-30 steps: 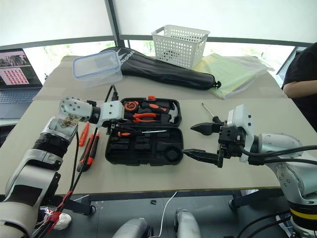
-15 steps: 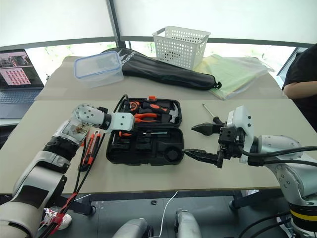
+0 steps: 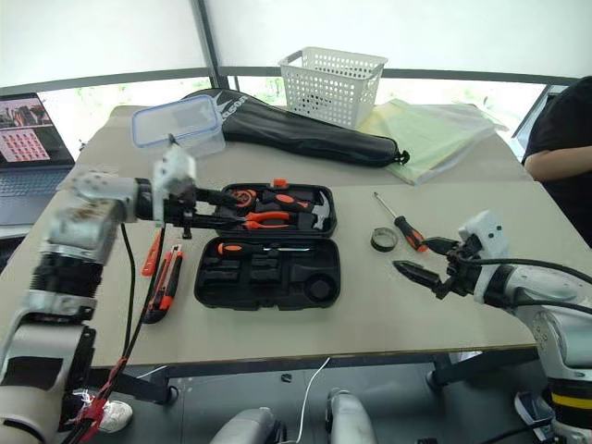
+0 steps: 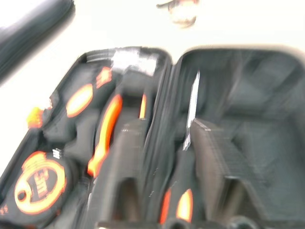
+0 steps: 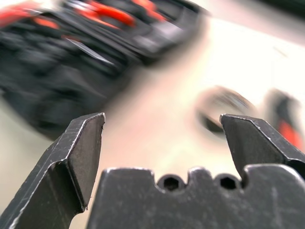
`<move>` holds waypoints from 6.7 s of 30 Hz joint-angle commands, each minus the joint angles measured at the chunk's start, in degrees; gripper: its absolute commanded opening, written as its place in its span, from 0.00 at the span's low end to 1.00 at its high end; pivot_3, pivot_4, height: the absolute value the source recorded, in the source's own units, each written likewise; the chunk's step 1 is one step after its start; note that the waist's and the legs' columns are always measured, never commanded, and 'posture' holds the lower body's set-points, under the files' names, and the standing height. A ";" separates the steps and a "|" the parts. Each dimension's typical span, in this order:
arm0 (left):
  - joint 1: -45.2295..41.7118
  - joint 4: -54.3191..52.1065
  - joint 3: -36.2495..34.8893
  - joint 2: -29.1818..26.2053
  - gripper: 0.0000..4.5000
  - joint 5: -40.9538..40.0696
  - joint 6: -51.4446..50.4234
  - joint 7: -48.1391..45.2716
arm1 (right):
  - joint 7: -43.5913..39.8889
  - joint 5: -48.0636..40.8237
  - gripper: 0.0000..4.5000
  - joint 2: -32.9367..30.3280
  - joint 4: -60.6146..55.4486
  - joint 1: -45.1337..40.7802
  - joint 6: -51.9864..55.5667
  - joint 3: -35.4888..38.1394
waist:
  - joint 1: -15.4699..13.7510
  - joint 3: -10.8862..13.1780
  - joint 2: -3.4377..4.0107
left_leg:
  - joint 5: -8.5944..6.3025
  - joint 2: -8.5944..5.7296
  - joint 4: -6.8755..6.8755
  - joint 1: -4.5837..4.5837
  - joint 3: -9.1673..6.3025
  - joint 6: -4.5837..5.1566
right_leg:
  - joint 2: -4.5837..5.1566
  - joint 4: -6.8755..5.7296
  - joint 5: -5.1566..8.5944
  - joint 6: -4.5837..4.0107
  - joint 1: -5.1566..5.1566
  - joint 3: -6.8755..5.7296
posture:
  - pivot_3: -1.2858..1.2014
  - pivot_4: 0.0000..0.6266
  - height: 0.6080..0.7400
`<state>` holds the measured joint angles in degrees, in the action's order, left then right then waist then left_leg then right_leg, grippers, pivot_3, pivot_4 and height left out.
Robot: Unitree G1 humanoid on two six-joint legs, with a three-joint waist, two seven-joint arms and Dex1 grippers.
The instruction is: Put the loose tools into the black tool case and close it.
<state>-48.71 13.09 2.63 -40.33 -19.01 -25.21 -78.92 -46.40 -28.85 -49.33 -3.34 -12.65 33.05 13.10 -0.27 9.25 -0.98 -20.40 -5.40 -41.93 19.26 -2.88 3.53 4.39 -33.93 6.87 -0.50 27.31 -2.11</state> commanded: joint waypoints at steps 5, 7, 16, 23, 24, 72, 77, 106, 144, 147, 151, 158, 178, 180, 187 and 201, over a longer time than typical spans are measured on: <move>4.55 -18.32 -3.77 -0.60 1.00 -10.11 -13.24 5.07 | 2.46 13.86 1.00 4.37 25.10 -16.02 -13.08 -8.13 | 0.44 0.01 0.00 | 0.06 0.01 0.01 -0.20 0.05 -0.12 | -0.01 0.20 0.01 -0.04 -0.16 0.21 | 0.52 0.24 1.00; 5.83 -21.92 -3.65 -0.96 1.00 -12.27 -15.66 5.49 | 2.74 17.98 1.00 6.23 34.69 -21.61 -16.48 -11.28 | 0.79 0.01 0.01 | 0.09 0.03 0.05 -0.23 0.06 -0.17 | -0.05 0.15 0.02 -0.07 -0.16 0.51 | 0.52 0.24 1.00; 7.36 -27.06 -4.79 -2.75 1.00 -15.44 -17.85 8.46 | 4.01 22.61 0.75 10.01 50.77 -30.35 -22.29 -12.17 | 1.03 0.01 0.01 | 0.09 0.02 0.13 -0.16 0.05 -0.18 | -0.05 0.03 0.02 -0.08 -0.08 0.55 | 0.52 0.24 1.00; 8.17 -25.88 -4.09 -4.21 1.00 -15.42 -16.58 8.25 | 2.88 20.93 0.24 10.27 49.19 -29.91 -20.71 -9.85 | 1.05 0.01 0.02 | 0.10 0.02 0.12 -0.19 0.05 -0.19 | -0.06 -0.02 0.02 -0.08 -0.08 0.57 | 0.52 0.24 1.00; 8.66 -25.46 -4.09 -4.96 1.00 -15.22 -16.53 7.76 | 3.35 20.52 0.22 9.73 47.80 -29.54 -19.85 -9.05 | 1.05 0.01 0.02 | 0.10 0.02 0.12 -0.19 0.04 -0.20 | -0.06 -0.02 0.02 -0.08 -0.09 0.57 | 0.52 0.24 1.00; 27.51 -31.05 -14.44 -21.80 1.00 -17.63 -13.82 4.79 | -19.94 25.71 0.95 20.15 20.45 -33.94 -30.86 -28.90 | 1.56 0.14 0.21 | 0.10 -0.06 0.26 0.06 0.10 -0.36 | -0.08 -0.10 0.14 -0.34 0.67 0.00 | 0.52 0.24 1.00; 27.12 -29.97 -13.69 -21.61 1.00 -16.86 -13.00 4.86 | -17.77 23.35 0.88 24.15 20.70 -35.33 -24.67 -27.56 | 1.54 0.14 0.21 | 0.10 -0.06 0.25 0.06 0.09 -0.36 | -0.08 -0.11 0.15 -0.35 0.66 -0.01 | 0.52 0.24 1.00; 42.36 -33.81 -27.58 -18.20 1.00 -15.65 -16.24 16.63 | -15.27 13.66 0.12 28.10 10.07 -32.71 -8.70 -20.44 | 2.42 0.15 0.25 | 0.12 -0.06 0.94 -0.79 -0.03 -0.42 | -0.13 -0.09 0.18 -0.37 -0.04 -0.09 | 0.52 0.24 1.00; 7.85 6.75 -5.85 -10.20 1.00 0.67 -45.13 51.04 | -11.47 -10.79 0.98 11.00 -25.53 -16.15 8.26 -10.28 | 1.06 0.07 -0.08 | 0.05 -0.04 1.11 -1.01 -0.03 -0.58 | -0.11 -0.06 0.28 -0.51 -0.10 -0.29 | 0.52 0.24 1.00; 5.44 10.67 -5.27 -9.41 1.00 1.88 -42.61 50.57 | -10.37 -11.45 0.98 10.36 -26.41 -14.69 8.63 -9.30 | 0.92 0.08 -0.08 | 0.07 -0.03 1.05 -1.01 -0.03 -0.62 | -0.08 -0.06 0.28 -0.51 -0.13 -0.20 | 0.52 0.24 1.00; 3.52 13.74 -4.88 -8.08 1.00 2.41 -41.92 49.59 | -9.29 -12.06 0.98 9.30 -26.93 -13.13 8.35 -8.67 | 0.86 0.08 -0.09 | 0.08 -0.03 1.04 -1.00 -0.05 -0.61 | -0.07 -0.10 0.28 -0.51 -0.13 -0.17 | 0.52 0.24 1.00; 1.73 20.34 -2.50 -5.08 0.66 5.02 -39.17 47.86 | -8.29 -13.62 1.00 8.83 -27.11 -14.13 8.73 -8.47 | 0.31 0.08 -0.09 | 0.08 -0.04 0.97 -0.97 -0.05 -0.60 | -0.03 -0.08 0.28 -0.51 -0.14 -0.16 | 0.52 0.24 1.00; 4.66 7.20 2.48 -16.84 0.09 9.05 -17.12 22.05 | -10.09 -18.04 1.00 3.00 -28.30 -9.56 11.60 -7.45 | -0.16 0.11 -0.22 | 0.07 0.00 0.93 -0.72 -0.13 -0.57 | -0.01 -0.07 0.28 -0.51 -0.04 -0.17 | 0.52 0.24 1.00; 4.95 2.72 3.43 -18.28 0.09 8.35 -14.94 17.30 | -11.25 -18.23 1.00 1.41 -29.07 -8.11 11.41 -7.37 | -0.43 0.12 -0.23 | 0.06 -0.01 0.93 -0.68 -0.15 -0.54 | 0.02 -0.02 0.28 -0.51 -0.04 -0.19 | 0.52 0.24 1.00; 4.35 -11.89 11.88 -15.29 0.09 7.32 -1.91 -0.20 | -12.44 -15.62 1.00 -2.08 -29.99 -3.12 8.55 -7.61 | -0.48 0.13 -0.24 | 0.02 0.00 0.78 -0.67 -0.14 -0.48 | 0.06 0.03 0.28 -0.50 -0.14 -0.18 | 0.52 0.24 1.00; -5.54 6.66 26.07 -1.96 0.09 23.09 11.68 -3.81 | -6.52 -15.51 1.00 0.01 -32.81 0.24 8.00 -6.03 | -0.47 0.14 -0.27 | -0.10 0.12 0.50 -0.58 -0.04 -0.25 | -0.01 0.02 0.27 -0.48 -0.23 -0.15 | 0.52 0.24 1.00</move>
<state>-52.18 18.25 28.35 -42.36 2.26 -14.49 -82.10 -53.46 -44.00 -49.34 -33.88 -12.44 42.56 5.16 -0.74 9.39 -1.25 -20.52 -5.28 -41.53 18.73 -2.94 3.32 4.38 -33.94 7.12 -0.97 27.09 -2.29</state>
